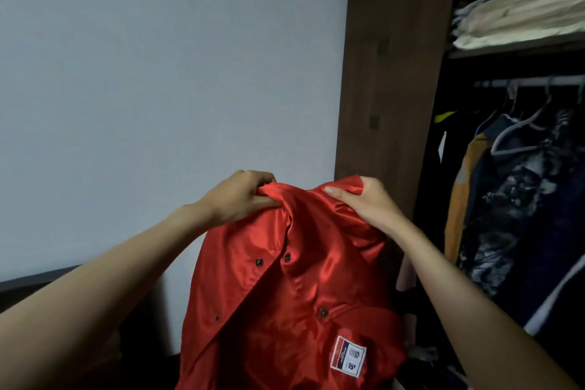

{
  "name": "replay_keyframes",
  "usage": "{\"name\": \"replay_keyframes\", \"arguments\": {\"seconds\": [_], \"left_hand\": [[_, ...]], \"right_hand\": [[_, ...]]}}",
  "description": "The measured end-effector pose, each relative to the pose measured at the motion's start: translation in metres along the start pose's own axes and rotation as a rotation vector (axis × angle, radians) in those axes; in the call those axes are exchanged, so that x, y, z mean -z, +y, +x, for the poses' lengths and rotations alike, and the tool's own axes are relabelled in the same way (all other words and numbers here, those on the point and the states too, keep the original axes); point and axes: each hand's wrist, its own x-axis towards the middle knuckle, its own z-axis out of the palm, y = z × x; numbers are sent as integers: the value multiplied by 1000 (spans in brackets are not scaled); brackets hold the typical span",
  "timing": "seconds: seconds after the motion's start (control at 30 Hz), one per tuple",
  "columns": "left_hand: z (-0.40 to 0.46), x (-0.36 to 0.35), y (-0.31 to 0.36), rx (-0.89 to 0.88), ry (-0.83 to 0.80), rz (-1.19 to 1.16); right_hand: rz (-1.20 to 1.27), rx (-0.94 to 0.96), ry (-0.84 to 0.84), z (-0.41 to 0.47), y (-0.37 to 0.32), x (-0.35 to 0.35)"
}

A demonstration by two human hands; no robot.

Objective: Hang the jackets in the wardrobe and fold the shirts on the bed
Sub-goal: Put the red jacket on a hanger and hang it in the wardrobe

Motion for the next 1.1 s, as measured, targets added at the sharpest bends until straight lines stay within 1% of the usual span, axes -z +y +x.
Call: {"name": "replay_keyframes", "arguments": {"seconds": [0.1, 0.13, 0.2, 0.23, 0.27, 0.3, 0.33, 0.4, 0.43, 0.47, 0.5, 0.6, 0.7, 0.8, 0.97, 1.03, 1.1], "left_hand": [[30, 4, 8, -36, -12, 11], [41, 4, 11, -35, -26, 15], [60, 3, 15, -15, -71, 24], [70, 0, 15, -3, -95, 27], [79, -4, 15, 11, -115, 24], [87, -8, 16, 19, -131, 11], [94, -13, 17, 25, -145, -15], [106, -19, 21, 35, -184, -72], [112, -22, 22, 38, -210, -87], [117, -24, 22, 36, -236, -96], [122, -26, 20, 29, -260, -101], [139, -29, 10, 6, -370, -113], [153, -32, 0, -20, -505, -142], [168, -37, -13, -88, -573, -189], [192, -47, -31, -195, -535, -260], [205, -47, -34, -223, -534, -323], [218, -50, -33, -254, -543, -357]], "right_hand": [[-75, -41, 32, 21, 10, 16], [-151, -78, 45, 27, 12, 23], [-396, -151, 128, 35, 10, 34], [-436, -155, 187, 33, 5, 35], [-374, -109, 227, 26, -1, 32], [-284, -38, 230, 16, -11, 26], [-228, 10, 169, 6, -18, 16], [-299, -11, -38, -10, -17, -9], [-341, -37, -95, -10, -7, -18], [-370, -70, -99, -6, 7, -22], [-347, -101, -81, 1, 19, -21], [-132, -114, -53, 21, 52, -10], [-30, -91, 54, 35, 59, 4], [-66, -107, 116, 50, 51, 19], [-197, -82, 210, 71, 37, 28], [-275, -112, 231, 72, 34, 32], [-308, -180, 228, 70, 36, 38]]}}
